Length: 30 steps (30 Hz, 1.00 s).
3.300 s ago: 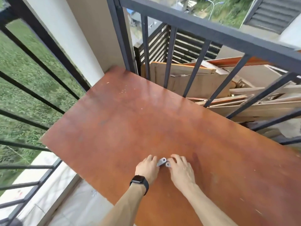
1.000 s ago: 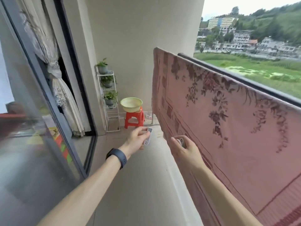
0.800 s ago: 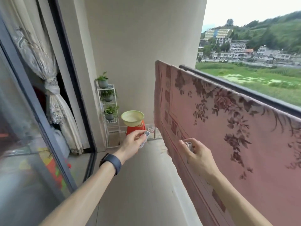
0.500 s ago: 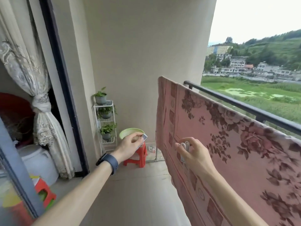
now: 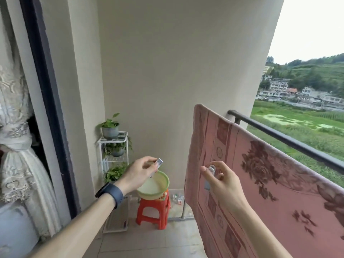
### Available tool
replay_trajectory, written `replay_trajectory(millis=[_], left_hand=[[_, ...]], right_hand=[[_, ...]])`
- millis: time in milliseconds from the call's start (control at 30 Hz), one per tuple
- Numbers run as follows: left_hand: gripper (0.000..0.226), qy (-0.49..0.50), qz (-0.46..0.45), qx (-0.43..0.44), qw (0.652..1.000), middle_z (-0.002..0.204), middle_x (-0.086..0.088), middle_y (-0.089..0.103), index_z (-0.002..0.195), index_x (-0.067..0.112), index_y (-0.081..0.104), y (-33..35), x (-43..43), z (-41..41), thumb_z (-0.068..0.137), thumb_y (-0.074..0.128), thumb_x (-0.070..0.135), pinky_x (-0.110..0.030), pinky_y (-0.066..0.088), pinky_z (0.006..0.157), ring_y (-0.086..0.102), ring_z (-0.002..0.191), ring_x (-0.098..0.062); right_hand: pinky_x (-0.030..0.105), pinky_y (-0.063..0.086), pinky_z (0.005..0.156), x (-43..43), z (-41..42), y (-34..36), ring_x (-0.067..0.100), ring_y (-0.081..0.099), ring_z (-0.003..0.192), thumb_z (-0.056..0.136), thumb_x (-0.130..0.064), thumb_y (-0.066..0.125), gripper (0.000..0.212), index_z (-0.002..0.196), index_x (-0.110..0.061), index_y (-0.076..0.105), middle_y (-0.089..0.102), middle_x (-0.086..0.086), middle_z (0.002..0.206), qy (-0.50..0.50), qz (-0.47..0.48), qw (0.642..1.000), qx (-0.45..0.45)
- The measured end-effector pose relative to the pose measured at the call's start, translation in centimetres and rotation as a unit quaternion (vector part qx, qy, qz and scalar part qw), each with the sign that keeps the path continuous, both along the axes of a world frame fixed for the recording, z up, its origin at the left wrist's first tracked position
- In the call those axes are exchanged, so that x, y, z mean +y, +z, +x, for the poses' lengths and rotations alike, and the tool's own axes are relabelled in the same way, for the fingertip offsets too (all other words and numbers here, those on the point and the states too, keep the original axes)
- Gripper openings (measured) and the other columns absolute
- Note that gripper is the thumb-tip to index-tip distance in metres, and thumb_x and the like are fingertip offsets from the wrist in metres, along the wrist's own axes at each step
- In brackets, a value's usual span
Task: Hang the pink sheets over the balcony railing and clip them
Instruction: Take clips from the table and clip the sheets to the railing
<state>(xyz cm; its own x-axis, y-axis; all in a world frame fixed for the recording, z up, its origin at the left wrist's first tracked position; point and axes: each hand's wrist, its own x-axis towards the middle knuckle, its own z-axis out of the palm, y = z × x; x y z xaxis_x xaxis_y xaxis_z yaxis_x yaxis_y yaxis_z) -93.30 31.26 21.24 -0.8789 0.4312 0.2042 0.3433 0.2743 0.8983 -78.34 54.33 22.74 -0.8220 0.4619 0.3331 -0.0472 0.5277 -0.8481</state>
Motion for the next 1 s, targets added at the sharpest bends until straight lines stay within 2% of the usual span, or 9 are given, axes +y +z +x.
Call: replay_trajectory(millis=[67,167,300,400,533,733,833,900,1000], left_hand=[[0.019,-0.010,-0.001,-0.001,1.000,0.088,0.002,0.075,0.103,0.025,0.067,0.0,1.2,-5.9,0.091,0.065,0.039,-0.022,0.052,0.068,0.070,0.085,-0.013],[0.013,-0.033,-0.001,0.009,0.999,0.090,-0.003,0.074,0.103,0.019,0.067,0.2,3.1,-14.3,0.095,0.062,0.029,-0.012,0.044,0.055,0.063,0.070,-0.011],[0.012,-0.053,-0.007,0.004,0.999,0.088,0.000,0.074,0.097,0.026,0.066,0.9,6.0,-24.8,0.095,0.061,0.037,-0.021,0.043,0.058,0.062,0.069,-0.012],[0.020,-0.072,-0.014,-0.008,0.997,0.084,0.006,0.074,0.096,0.029,0.066,1.4,9.3,-31.1,0.086,0.061,0.046,-0.027,0.043,0.060,0.063,0.069,-0.013],[0.018,-0.114,-0.020,-0.008,0.993,0.085,0.009,0.074,0.099,0.031,0.065,0.6,14.2,-38.6,0.088,0.058,0.043,-0.026,0.043,0.062,0.063,0.069,-0.010],[0.015,-0.163,-0.038,-0.011,0.986,0.083,0.008,0.073,0.101,0.030,0.068,-1.1,22.1,-49.9,0.091,0.061,0.038,-0.025,0.046,0.068,0.061,0.067,-0.008],[0.014,-0.167,-0.037,-0.018,0.985,0.084,0.008,0.072,0.104,0.025,0.068,-1.1,25.6,-55.1,0.095,0.060,0.032,-0.022,0.043,0.065,0.060,0.067,-0.008],[0.014,-0.168,-0.033,-0.033,0.985,0.089,0.004,0.072,0.105,0.019,0.066,-0.8,27.6,-58.4,0.097,0.057,0.026,-0.021,0.042,0.061,0.061,0.070,-0.012],[0.014,-0.172,-0.031,-0.062,0.983,0.091,0.000,0.072,0.101,0.014,0.059,-0.2,30.6,-63.3,0.098,0.046,0.021,-0.026,0.045,0.063,0.066,0.074,-0.018]], right_hand=[[0.015,0.036,0.048,1.1,-5.4,0.0,0.002,0.045,0.047,0.087,-0.050,0.068,0.021,0.090,-0.029,0.065,0.054,-0.009,0.059,-0.007,-0.001,1.000,0.002],[0.012,0.036,0.048,2.6,-13.2,0.3,0.001,0.046,0.047,0.088,-0.049,0.067,0.021,0.092,-0.029,0.065,0.054,-0.009,0.059,-0.025,0.009,1.000,0.006],[0.012,0.037,0.049,4.5,-21.9,0.9,0.002,0.047,0.048,0.089,-0.046,0.067,0.021,0.093,-0.026,0.067,0.055,-0.008,0.060,-0.052,0.030,0.998,0.007],[0.018,0.049,0.062,6.7,-27.0,1.2,0.001,0.059,0.068,0.088,-0.050,0.066,0.021,0.095,-0.031,0.066,0.068,-0.010,0.079,-0.066,0.058,0.996,-0.007],[0.031,0.056,0.073,10.4,-34.0,0.8,0.004,0.064,0.085,0.087,-0.050,0.067,0.022,0.103,-0.034,0.065,0.067,-0.013,0.094,-0.093,0.098,0.991,-0.006],[0.036,0.056,0.076,16.9,-44.3,-0.1,0.007,0.063,0.086,0.084,-0.055,0.067,0.026,0.104,-0.039,0.063,0.064,-0.015,0.098,-0.112,0.144,0.983,-0.008],[0.040,0.058,0.076,19.7,-49.7,0.0,0.010,0.064,0.086,0.084,-0.056,0.067,0.027,0.105,-0.039,0.063,0.063,-0.015,0.098,-0.115,0.138,0.984,-0.018],[0.042,0.058,0.076,21.2,-53.0,0.3,0.010,0.064,0.086,0.083,-0.057,0.066,0.026,0.104,-0.041,0.062,0.063,-0.015,0.099,-0.119,0.133,0.984,-0.022],[0.038,0.059,0.076,22.7,-57.3,0.9,0.005,0.065,0.086,0.083,-0.057,0.065,0.023,0.102,-0.044,0.061,0.063,-0.017,0.103,-0.120,0.133,0.983,-0.032]])
